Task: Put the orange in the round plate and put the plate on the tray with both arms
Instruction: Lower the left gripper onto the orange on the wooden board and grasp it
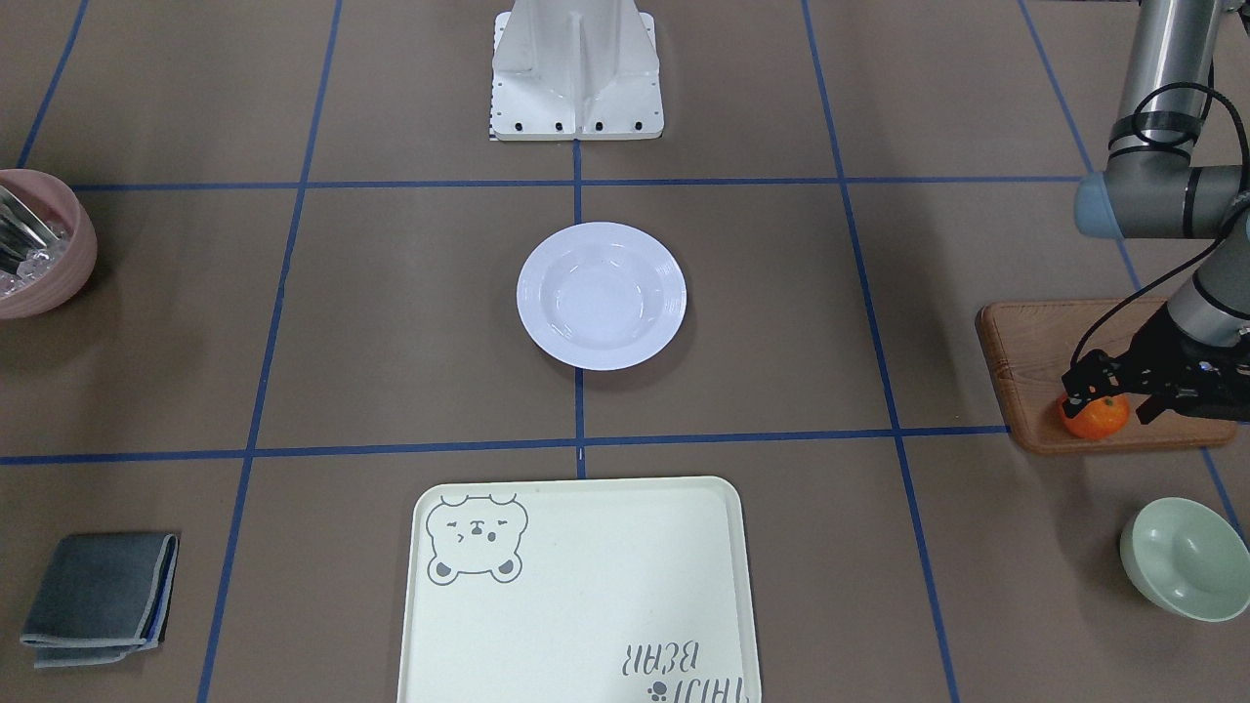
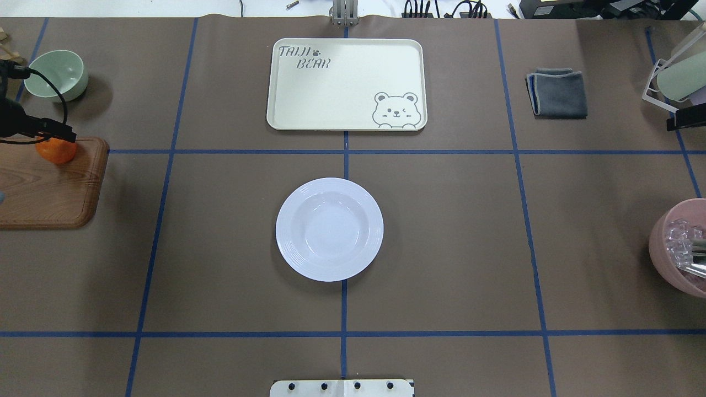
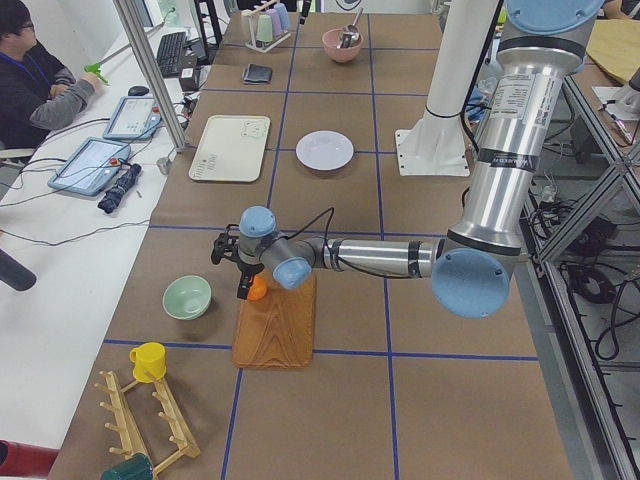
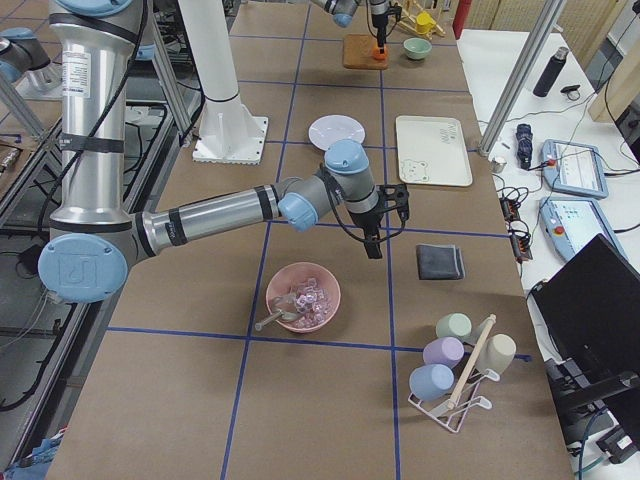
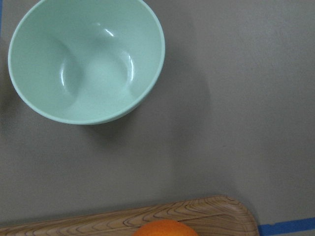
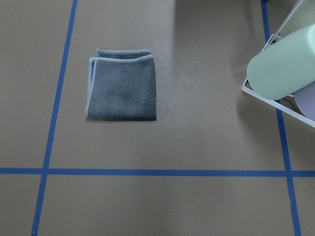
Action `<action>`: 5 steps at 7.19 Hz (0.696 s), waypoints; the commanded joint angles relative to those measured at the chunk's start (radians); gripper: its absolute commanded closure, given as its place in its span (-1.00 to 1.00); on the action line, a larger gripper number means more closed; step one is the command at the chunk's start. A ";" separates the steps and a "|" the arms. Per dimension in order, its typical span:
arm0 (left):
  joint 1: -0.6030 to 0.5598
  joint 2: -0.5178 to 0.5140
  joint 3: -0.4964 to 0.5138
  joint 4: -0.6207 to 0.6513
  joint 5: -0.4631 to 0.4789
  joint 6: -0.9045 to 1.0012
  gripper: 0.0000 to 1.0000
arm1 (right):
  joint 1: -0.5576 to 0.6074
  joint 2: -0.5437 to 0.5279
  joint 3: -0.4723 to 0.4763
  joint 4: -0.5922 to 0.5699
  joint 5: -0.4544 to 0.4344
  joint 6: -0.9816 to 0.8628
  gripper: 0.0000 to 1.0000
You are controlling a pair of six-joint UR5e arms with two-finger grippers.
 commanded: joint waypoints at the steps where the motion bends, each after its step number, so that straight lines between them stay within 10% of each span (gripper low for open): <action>1: 0.017 0.000 0.017 -0.017 0.000 -0.001 -0.79 | -0.001 -0.003 0.000 0.002 -0.007 0.000 -1.00; 3: 0.019 0.006 0.028 -0.055 0.000 0.005 0.99 | -0.001 -0.005 0.000 0.003 -0.009 0.000 -1.00; 5: 0.017 0.003 -0.059 -0.060 -0.011 -0.013 1.00 | -0.001 -0.001 0.001 0.005 -0.007 0.000 -1.00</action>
